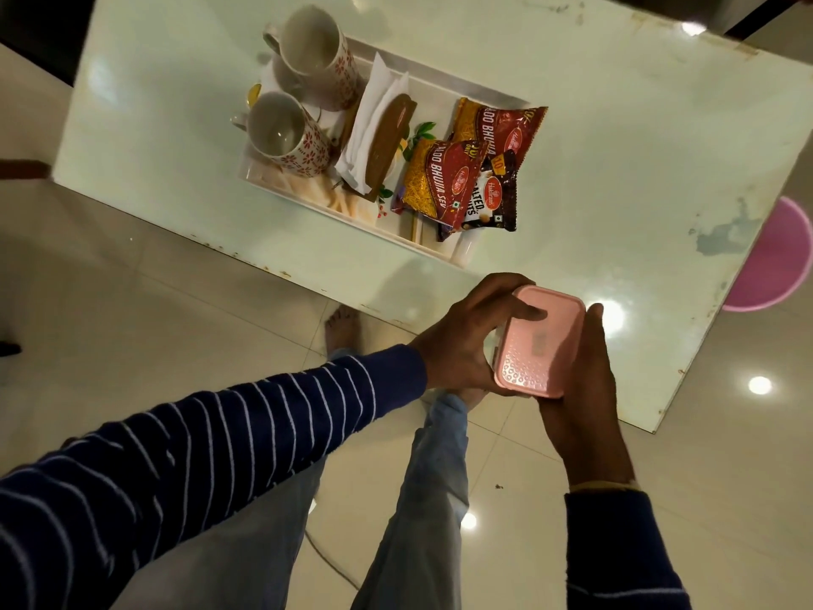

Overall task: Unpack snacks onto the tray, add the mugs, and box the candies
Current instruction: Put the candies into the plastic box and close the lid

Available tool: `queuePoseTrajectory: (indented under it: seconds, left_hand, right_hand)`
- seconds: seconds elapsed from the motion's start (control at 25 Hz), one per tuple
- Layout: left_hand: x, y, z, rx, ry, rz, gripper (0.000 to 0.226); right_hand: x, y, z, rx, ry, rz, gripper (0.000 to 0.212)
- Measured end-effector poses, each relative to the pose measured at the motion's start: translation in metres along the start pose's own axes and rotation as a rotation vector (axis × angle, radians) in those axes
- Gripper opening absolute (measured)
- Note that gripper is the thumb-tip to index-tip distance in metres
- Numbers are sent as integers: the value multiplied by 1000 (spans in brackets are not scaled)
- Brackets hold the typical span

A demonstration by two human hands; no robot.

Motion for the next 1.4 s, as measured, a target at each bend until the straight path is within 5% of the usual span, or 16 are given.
queuePoseTrajectory:
  seconds: [0.12, 0.24, 0.48, 0.92, 1.12, 1.4]
  left_hand:
    - [-4, 3, -6, 50, 25, 11, 97]
    - [-11, 11, -11, 77, 20, 119, 108]
    - [1, 30, 3, -276, -470, 270, 62]
    - [52, 26, -26, -172, -603, 287, 51]
    - [64, 9, -26, -320, -622, 157, 26]
    - [77, 10, -33, -411, -701, 276, 14]
  right_hand:
    - [7, -11, -3, -283, -40, 189, 58]
    - [8, -15, -4, -388, -97, 242, 70]
    - [15, -10, -7, -456, -115, 103, 61]
    - [43, -9, -62, -379, -133, 246, 57]
    - [66, -4, -94, -393, -173, 323, 63]
    - [81, 6, -120, -300, -292, 435, 49]
Point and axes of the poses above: each hand's wrist, its own z-axis away from the middle knuckle, its own y-axis out of the palm, x = y × z, the point moved 7 cm from there along -z, towards the middle knuckle, and after that the axes turned 8 degrees about y, right-handed, at the moved point
